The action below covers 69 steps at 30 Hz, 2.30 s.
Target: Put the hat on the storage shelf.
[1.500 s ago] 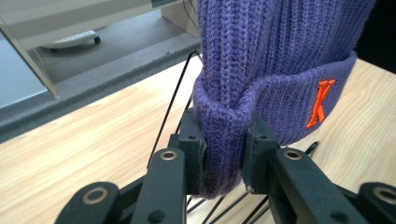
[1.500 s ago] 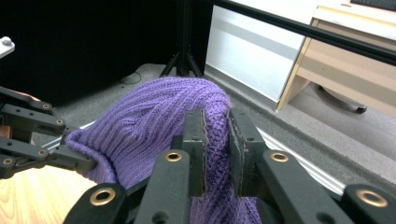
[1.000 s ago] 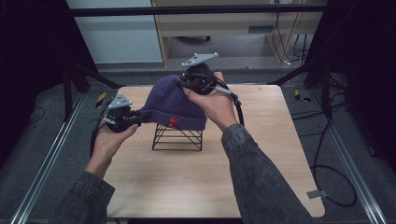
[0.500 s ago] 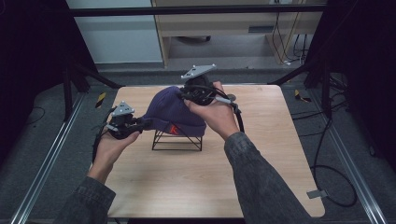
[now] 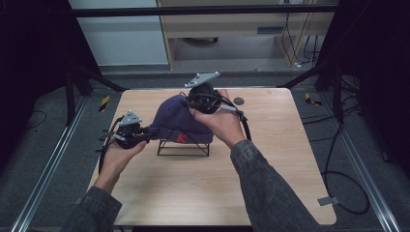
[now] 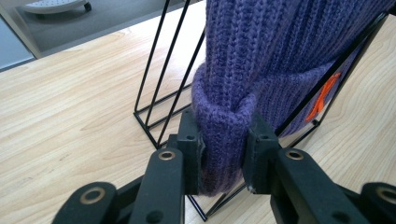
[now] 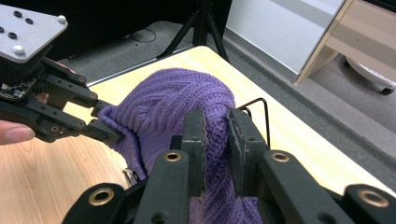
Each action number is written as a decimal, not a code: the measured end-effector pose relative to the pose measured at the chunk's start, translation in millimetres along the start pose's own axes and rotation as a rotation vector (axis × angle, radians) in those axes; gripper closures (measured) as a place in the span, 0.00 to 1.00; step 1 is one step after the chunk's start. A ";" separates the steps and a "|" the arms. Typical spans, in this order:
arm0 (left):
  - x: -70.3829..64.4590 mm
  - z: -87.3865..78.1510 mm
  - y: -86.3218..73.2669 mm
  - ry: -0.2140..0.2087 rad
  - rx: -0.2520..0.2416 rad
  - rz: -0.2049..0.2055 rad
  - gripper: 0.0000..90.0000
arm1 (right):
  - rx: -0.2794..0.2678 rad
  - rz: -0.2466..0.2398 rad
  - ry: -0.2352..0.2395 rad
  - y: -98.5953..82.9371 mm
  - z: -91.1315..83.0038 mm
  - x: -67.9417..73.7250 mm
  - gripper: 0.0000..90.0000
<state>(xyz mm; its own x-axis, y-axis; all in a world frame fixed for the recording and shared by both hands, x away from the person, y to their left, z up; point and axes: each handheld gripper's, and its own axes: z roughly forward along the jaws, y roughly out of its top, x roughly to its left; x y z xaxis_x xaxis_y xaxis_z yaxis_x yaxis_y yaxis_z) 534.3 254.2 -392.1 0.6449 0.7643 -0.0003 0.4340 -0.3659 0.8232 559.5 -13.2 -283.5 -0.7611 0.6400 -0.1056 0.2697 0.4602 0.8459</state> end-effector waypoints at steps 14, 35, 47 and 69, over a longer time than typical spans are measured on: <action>1.9 4.4 -9.3 -0.002 0.008 -0.019 0.79 | 0.017 -0.010 0.014 -2.2 5.0 5.2 0.87; 12.7 16.9 -42.3 -0.009 0.041 -0.065 0.77 | 0.098 -0.012 0.047 -13.0 33.4 18.4 0.87; 14.8 18.8 -55.8 -0.017 0.044 -0.092 0.69 | 0.127 -0.014 0.053 -11.7 44.1 24.2 0.86; 18.1 1.5 -71.5 0.124 0.007 -0.135 0.48 | 0.100 0.015 0.049 -11.3 33.1 20.5 0.82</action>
<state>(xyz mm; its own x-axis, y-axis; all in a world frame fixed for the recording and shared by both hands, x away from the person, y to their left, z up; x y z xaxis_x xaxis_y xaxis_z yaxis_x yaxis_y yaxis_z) 515.9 293.4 -451.8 0.4979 0.8663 -0.0402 0.5164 -0.2590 0.8162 560.4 15.1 -312.4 -0.7838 0.6176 -0.0655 0.3372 0.5117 0.7902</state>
